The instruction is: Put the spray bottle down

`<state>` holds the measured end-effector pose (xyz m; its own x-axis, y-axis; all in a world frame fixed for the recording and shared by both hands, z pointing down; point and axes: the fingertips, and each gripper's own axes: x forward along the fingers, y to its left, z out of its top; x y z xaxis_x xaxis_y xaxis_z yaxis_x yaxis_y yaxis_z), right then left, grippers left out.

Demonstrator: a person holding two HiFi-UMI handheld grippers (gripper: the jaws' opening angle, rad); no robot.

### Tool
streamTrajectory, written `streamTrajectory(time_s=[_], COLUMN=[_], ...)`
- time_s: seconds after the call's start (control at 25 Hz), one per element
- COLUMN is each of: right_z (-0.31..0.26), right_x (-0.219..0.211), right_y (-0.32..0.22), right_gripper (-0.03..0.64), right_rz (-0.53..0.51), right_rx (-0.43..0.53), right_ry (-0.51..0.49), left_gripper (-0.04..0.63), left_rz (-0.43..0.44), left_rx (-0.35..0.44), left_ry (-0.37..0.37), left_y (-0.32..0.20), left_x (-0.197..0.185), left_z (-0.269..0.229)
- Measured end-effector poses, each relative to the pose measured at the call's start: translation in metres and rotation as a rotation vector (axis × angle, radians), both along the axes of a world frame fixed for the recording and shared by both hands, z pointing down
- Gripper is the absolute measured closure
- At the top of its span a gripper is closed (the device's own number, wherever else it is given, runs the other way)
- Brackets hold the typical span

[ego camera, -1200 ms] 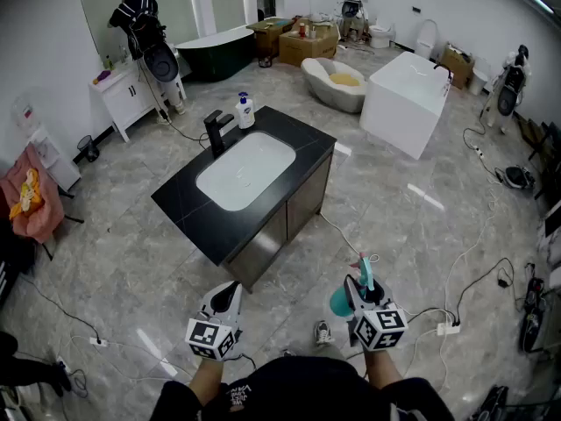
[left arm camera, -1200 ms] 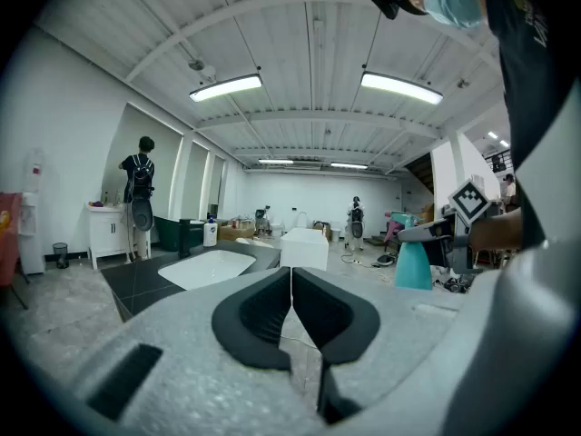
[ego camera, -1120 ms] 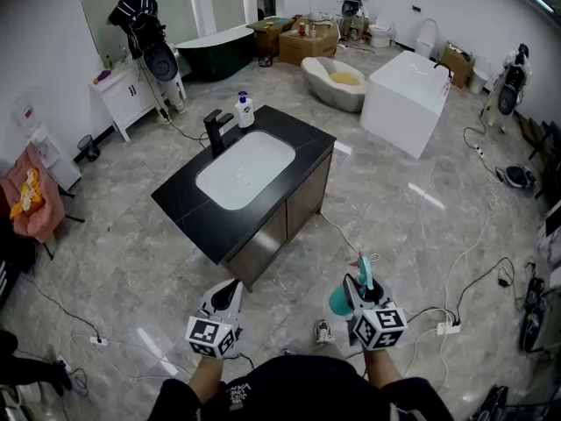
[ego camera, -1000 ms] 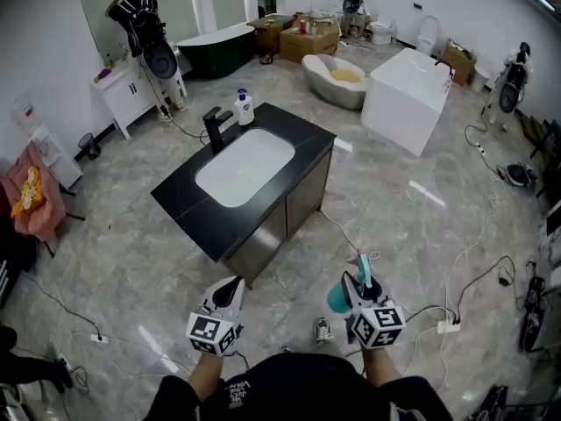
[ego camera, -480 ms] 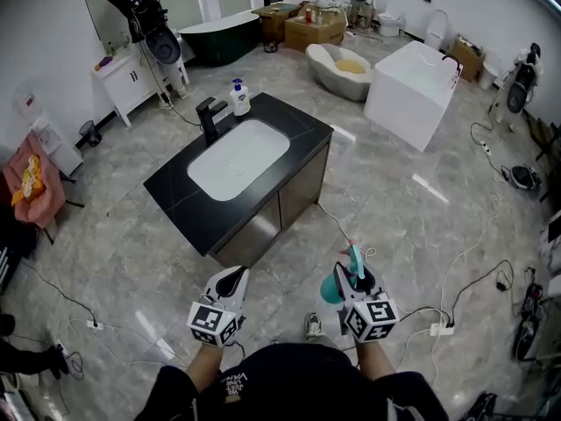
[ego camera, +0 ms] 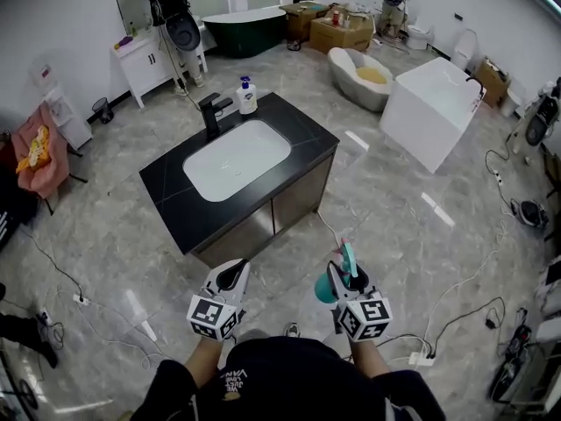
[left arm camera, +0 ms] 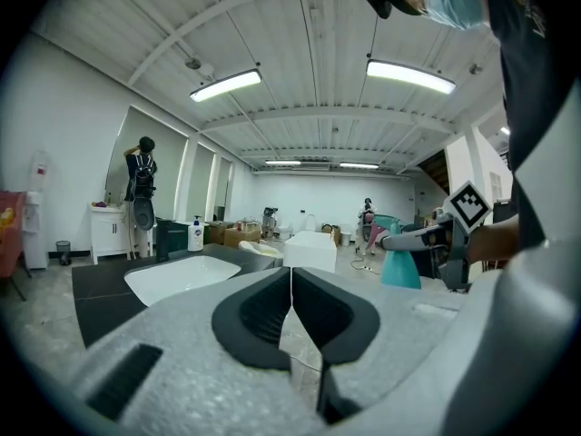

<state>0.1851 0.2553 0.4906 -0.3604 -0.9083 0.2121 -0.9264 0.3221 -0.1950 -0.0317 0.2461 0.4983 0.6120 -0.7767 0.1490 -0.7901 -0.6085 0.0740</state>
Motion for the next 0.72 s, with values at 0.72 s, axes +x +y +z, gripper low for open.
streamTrajectory(time_s=[0.72], right_z=[0.004], right_x=[0.020], right_y=[-0.132], right_gripper=[0.433], right_rz=[0.010], right_rx=[0.008], right_ry=[0.020], left_gripper=[0.575], left_rz=[0.004], left_rx=[-0.044], left_ry=[0.013], left_y=[-0.122], left_x=[0.021], left_z=[0.020])
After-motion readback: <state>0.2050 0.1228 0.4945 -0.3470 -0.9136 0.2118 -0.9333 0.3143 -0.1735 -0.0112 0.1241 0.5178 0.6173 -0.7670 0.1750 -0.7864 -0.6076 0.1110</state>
